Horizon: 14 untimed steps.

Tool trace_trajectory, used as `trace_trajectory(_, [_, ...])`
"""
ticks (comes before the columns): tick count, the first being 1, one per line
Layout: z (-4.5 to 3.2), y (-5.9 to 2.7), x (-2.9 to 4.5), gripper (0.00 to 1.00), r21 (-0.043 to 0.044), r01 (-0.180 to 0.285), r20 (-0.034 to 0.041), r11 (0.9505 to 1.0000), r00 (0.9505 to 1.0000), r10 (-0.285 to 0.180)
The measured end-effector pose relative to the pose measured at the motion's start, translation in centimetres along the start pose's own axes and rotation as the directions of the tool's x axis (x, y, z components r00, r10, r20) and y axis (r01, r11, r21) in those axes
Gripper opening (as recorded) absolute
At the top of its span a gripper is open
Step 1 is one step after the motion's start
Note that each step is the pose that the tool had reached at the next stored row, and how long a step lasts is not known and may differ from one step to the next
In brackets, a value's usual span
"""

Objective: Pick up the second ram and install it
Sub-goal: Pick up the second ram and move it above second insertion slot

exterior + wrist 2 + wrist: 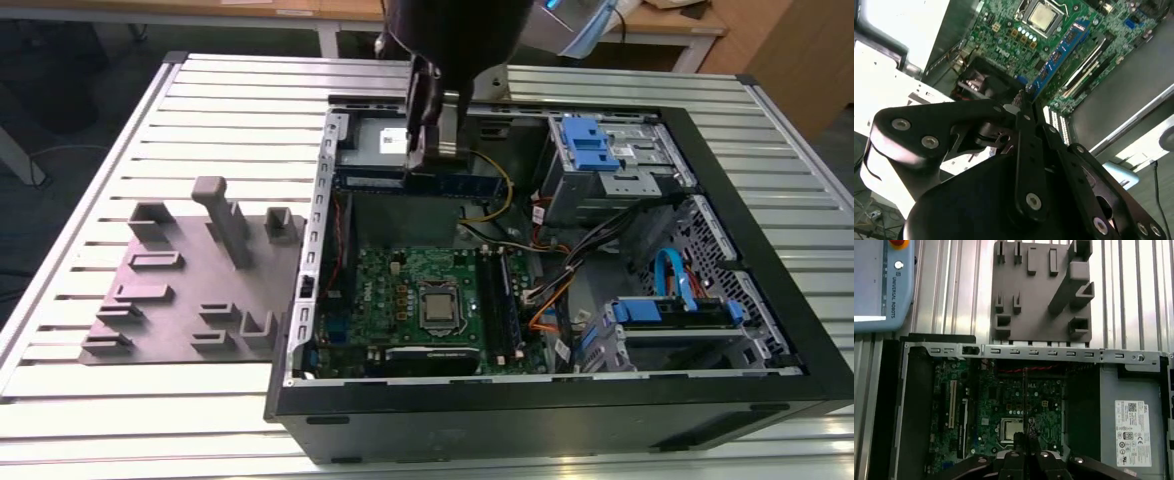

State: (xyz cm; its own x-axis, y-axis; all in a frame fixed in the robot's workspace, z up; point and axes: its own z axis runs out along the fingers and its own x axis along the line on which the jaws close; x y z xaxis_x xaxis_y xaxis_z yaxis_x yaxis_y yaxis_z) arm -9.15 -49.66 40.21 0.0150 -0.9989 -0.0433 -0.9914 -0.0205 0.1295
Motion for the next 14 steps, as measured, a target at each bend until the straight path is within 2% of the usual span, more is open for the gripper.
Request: trace_trajectory(14, [2.48, -0.59, 0.11, 0.14, 0.0006, -0.018, 0.0022, 0.9998, 0.9998, 0.018])
